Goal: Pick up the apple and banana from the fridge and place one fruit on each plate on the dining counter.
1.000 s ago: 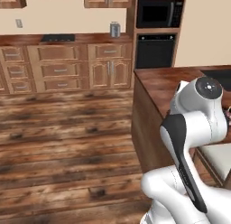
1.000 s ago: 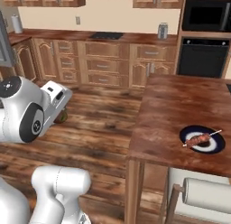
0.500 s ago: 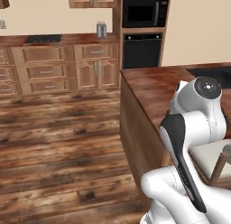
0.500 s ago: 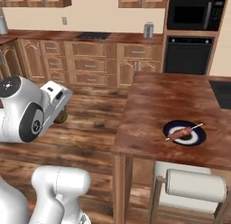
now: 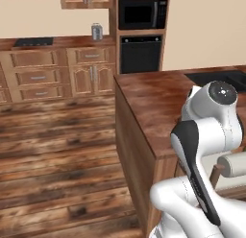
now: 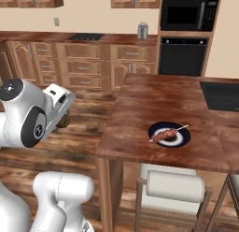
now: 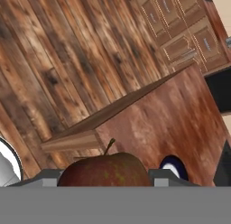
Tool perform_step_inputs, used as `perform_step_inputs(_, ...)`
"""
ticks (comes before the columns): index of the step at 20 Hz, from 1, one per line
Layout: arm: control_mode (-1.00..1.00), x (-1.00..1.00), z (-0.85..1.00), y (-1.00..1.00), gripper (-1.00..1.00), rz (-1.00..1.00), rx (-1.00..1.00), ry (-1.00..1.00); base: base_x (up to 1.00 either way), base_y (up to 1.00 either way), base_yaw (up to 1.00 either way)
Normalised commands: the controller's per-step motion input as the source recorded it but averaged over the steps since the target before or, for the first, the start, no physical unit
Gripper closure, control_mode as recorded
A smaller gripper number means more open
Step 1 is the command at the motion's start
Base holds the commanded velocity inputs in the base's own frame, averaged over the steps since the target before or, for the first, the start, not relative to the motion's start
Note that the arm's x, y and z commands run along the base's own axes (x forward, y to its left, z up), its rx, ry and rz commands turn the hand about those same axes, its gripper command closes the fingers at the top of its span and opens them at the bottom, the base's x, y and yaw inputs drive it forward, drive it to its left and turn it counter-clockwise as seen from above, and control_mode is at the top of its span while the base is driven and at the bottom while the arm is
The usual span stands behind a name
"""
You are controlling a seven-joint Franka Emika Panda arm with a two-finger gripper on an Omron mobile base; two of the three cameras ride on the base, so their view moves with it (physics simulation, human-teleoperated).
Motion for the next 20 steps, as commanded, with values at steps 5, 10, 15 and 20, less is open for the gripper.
perform_step_inputs(5,1.00,0.00,0.00,0.00,1.00,0.00,0.00,0.00,0.27,-0.27,-0.01)
perform_step_inputs(10,1.00,0.00,0.00,0.00,1.00,0.00,0.00,0.00,0.37,-0.26,0.00)
perform_step_inputs(15,1.00,0.00,0.00,0.00,1.00,0.00,0.00,0.00,0.42,-0.30,-0.01)
perform_step_inputs(20,1.00,0.00,0.00,0.00,1.00,0.00,0.00,0.00,0.39,-0.38,-0.01)
